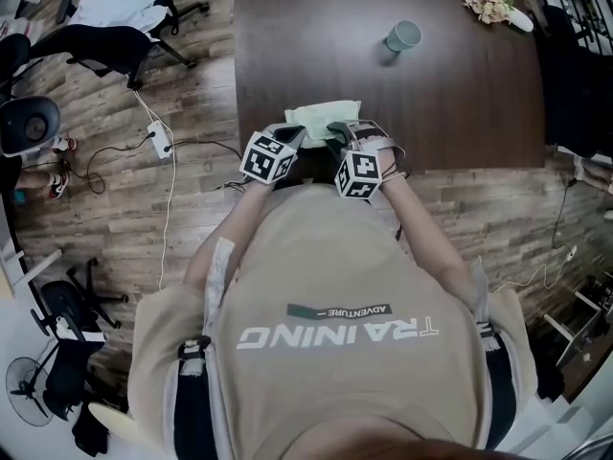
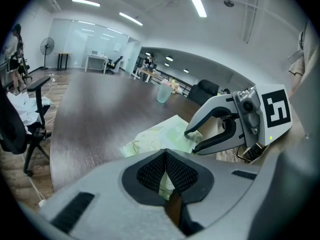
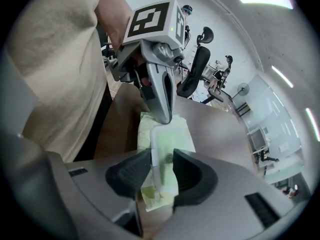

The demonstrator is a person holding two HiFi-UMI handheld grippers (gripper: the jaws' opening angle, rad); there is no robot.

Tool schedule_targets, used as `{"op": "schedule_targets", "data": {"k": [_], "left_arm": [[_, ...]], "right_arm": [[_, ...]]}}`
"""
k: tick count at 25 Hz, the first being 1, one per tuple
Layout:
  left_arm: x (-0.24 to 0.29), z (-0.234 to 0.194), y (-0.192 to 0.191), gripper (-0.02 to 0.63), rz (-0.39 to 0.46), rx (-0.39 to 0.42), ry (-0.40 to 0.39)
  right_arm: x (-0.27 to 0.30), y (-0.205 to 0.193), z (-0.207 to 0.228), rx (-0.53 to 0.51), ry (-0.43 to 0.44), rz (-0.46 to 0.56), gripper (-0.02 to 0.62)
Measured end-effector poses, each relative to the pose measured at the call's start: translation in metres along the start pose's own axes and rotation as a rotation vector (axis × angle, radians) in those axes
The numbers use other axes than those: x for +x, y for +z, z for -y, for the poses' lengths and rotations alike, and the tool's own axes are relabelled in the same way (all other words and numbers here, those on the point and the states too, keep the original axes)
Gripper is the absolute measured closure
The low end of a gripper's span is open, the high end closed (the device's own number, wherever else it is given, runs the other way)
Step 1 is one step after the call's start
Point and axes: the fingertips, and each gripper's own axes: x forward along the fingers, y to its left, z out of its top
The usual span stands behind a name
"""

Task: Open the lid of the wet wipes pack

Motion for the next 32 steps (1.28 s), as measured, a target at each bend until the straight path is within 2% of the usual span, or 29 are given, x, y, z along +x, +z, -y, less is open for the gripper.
{"op": "schedule_targets", "data": {"k": [4,11,17,20,29,32], "left_arm": [[0.000,-0.001,0.000,0.597,0.006,0.017,0.008],[0.005,0.001,-0.001,0.597,-0.020,0.111,-0.001],[0.003,0.003,-0.001,0.597,-0.031,0.167,-0.007],[0.003,0.002,-0.001,0.597,-0.023,0.173,-0.013],[-0.001,0.001,-0.004,0.597,-0.005,0.157,-0.044],[0.000,-0.001,-0.004,0.597,-0.002,0.144,-0.063]], "right_arm": [[0.002,0.000,0.000,0.028,-0.033,0.011,0.474],[-0.002,-0.002,0.002,0.123,0.051,0.028,0.499],[-0.014,0.004,0.008,0.187,0.083,0.042,0.522],[-0.015,0.005,0.009,0.187,0.087,0.037,0.525],[-0.027,0.013,0.018,0.243,0.021,0.046,0.537],[-0.031,0.016,0.028,0.294,-0.026,0.057,0.541]]}}
